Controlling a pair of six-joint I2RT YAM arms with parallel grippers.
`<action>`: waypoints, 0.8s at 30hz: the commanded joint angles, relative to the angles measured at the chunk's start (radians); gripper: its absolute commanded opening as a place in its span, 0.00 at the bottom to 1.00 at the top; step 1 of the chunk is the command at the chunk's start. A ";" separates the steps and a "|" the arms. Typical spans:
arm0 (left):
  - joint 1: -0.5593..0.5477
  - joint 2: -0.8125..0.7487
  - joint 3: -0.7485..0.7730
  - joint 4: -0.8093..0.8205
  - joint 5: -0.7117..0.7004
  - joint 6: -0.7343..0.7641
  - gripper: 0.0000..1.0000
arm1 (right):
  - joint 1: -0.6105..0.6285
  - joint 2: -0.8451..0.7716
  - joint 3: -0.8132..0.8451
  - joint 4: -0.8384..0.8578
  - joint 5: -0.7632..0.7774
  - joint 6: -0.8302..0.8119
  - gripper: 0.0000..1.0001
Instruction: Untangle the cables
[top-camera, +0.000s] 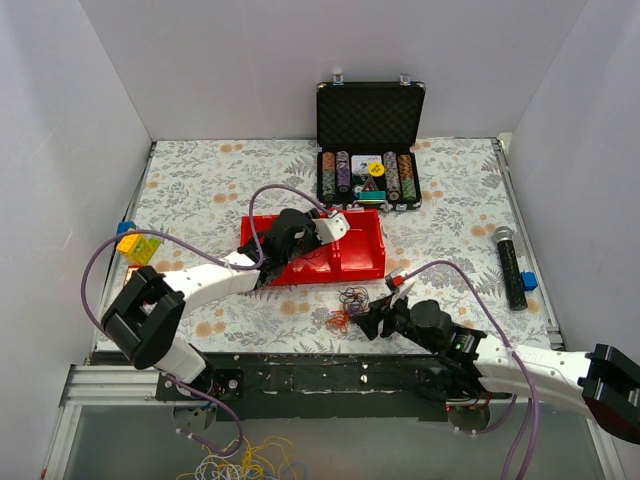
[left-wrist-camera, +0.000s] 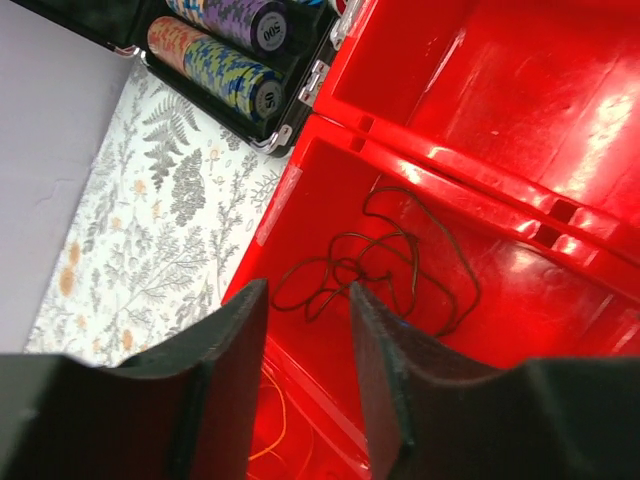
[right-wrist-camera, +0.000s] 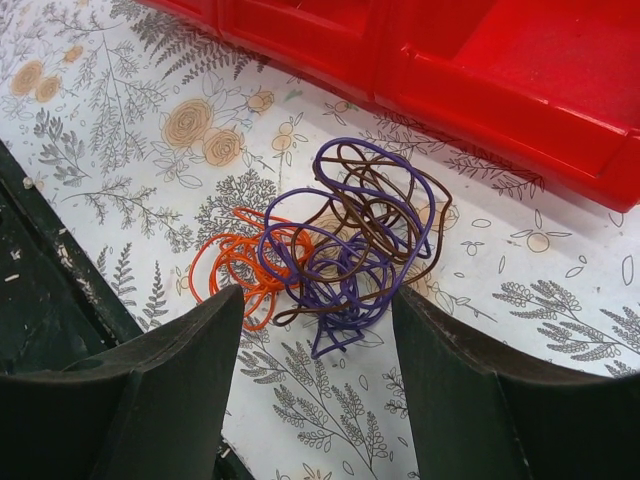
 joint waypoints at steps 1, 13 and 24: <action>-0.005 -0.107 0.064 -0.074 0.075 -0.044 0.44 | 0.002 -0.016 0.036 -0.015 0.043 0.000 0.69; -0.066 -0.328 0.035 -0.287 0.483 -0.085 0.94 | 0.002 -0.088 0.028 -0.028 0.033 -0.007 0.69; -0.173 -0.069 0.125 -0.229 0.595 -0.051 0.84 | 0.002 -0.232 -0.012 -0.110 0.003 -0.004 0.63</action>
